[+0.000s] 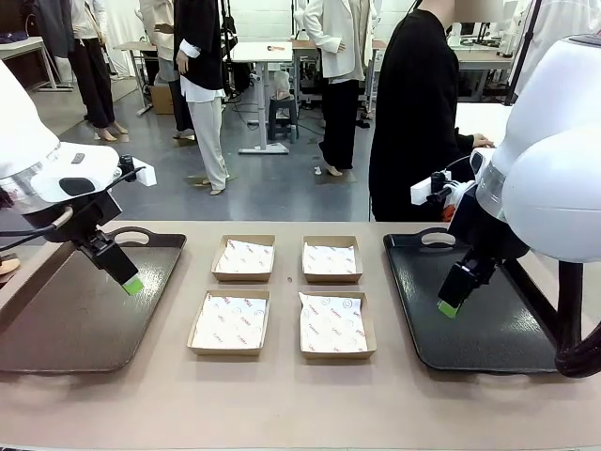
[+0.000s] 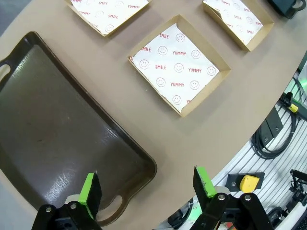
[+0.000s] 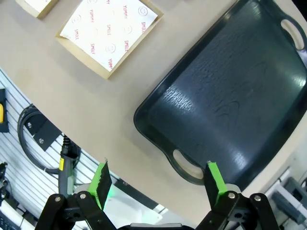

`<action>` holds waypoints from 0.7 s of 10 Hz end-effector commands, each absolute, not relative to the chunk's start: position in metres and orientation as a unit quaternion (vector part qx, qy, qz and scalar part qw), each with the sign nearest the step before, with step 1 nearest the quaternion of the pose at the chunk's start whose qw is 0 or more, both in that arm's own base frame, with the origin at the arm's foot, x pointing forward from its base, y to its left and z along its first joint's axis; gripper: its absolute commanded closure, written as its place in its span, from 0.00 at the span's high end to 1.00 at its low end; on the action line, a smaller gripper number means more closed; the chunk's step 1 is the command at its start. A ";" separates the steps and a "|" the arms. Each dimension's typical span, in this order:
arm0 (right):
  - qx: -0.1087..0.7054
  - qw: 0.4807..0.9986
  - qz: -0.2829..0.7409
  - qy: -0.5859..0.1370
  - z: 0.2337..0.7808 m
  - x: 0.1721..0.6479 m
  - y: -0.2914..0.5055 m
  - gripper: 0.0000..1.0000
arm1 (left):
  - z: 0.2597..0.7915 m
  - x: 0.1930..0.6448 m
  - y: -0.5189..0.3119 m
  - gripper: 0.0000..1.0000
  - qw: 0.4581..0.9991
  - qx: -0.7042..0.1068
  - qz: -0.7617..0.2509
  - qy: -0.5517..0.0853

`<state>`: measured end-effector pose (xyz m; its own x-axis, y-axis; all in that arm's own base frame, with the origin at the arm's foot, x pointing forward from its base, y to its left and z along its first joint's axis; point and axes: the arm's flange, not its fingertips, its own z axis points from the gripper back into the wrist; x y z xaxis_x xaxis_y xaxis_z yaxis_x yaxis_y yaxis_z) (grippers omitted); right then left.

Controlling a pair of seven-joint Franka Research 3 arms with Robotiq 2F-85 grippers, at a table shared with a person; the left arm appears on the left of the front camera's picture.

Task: Individually package the donuts and arrange them on the tray.
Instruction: Pick up one Paper togo box.

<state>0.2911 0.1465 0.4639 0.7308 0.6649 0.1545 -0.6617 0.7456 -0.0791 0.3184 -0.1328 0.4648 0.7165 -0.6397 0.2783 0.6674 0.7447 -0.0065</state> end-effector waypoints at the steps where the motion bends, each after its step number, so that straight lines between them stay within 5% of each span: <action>1: 0.185 0.916 0.354 -0.041 0.456 0.310 0.146 1.00 | 0.466 0.318 -0.133 1.00 0.925 -0.053 -0.353 -0.131; 4: 0.504 0.827 0.247 -0.033 0.459 0.335 0.087 1.00 | 0.470 0.342 -0.108 1.00 0.874 -0.353 -0.311 -0.125; 7: 0.610 0.774 0.150 -0.074 0.455 0.329 0.020 1.00 | 0.464 0.347 -0.067 1.00 0.824 -0.511 -0.215 -0.117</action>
<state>0.3269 0.0306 0.4640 0.8699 0.3286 0.3680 -0.4722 0.3384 0.8140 0.3401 -0.0778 0.4750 0.8286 -0.3151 0.4628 0.5592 0.4241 -0.7123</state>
